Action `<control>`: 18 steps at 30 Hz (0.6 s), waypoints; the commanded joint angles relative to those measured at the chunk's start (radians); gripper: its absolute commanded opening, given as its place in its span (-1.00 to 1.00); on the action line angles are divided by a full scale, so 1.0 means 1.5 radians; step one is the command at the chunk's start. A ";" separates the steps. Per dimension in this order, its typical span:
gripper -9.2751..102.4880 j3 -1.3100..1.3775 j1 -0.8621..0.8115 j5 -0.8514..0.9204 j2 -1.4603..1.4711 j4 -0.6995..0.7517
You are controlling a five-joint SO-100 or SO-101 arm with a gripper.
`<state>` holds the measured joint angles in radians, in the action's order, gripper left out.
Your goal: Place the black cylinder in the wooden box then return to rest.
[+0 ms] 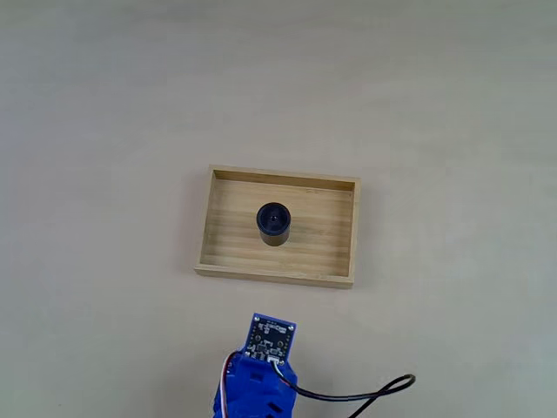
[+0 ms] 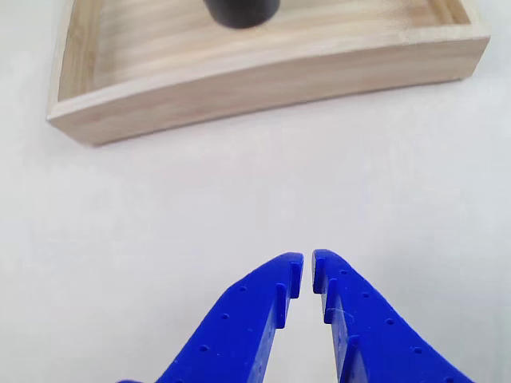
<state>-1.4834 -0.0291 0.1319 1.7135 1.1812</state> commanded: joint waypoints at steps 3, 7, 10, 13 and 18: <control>-0.84 -0.008 0.019 0.026 0.006 0.054; -0.84 -0.032 0.025 0.026 0.006 0.081; -0.84 -0.053 0.027 0.026 0.006 0.089; -0.84 -0.072 0.028 0.026 0.006 0.090; -0.84 -0.084 0.030 0.022 0.007 0.108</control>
<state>-1.5785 0.0107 0.1657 1.7135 1.3300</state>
